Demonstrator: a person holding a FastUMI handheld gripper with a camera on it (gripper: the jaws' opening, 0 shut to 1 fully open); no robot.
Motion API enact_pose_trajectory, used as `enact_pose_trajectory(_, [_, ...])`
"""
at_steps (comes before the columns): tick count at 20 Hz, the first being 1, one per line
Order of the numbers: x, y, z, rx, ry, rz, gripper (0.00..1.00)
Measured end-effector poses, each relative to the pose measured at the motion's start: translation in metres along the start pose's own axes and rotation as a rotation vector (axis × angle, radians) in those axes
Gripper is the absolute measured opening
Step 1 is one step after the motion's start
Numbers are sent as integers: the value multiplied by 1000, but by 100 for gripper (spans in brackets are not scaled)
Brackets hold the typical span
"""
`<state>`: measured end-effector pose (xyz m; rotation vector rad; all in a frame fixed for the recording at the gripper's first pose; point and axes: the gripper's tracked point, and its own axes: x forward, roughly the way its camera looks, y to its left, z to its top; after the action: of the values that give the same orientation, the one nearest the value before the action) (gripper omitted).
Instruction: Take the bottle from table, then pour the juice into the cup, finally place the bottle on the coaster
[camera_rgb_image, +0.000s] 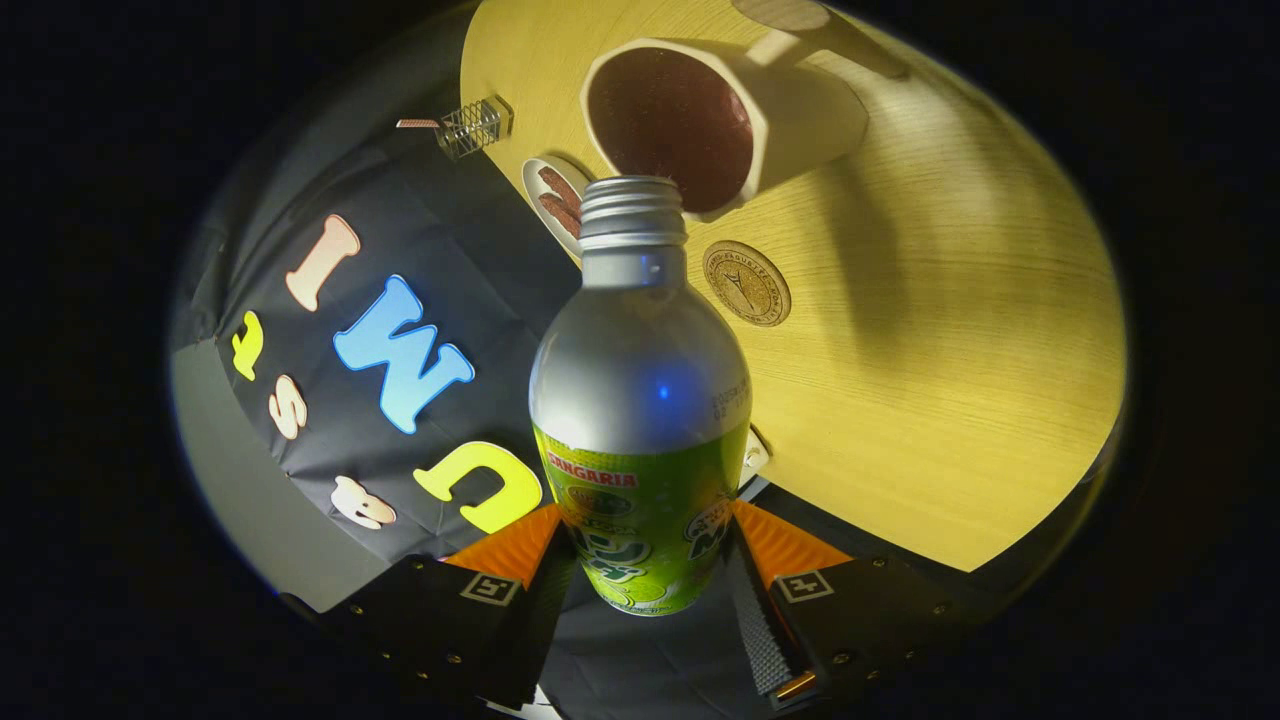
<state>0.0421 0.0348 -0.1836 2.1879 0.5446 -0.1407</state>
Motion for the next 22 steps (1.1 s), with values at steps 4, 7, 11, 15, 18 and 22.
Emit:
enact_pose_trajectory(4, [-2,-19,4,-118,-22,-37,77])
enact_pose_trajectory(7, [-5,-32,11,-194,-51,-60,77])
enact_pose_trajectory(11, [-2,-49,21,-350,-83,-114,77])
enact_pose_trajectory(15, [-5,-67,35,-524,-130,-173,77])
enact_pose_trajectory(18, [-8,-80,43,-625,-152,-217,78])
enact_pose_trajectory(22, [-12,-93,54,-773,-188,-282,77])
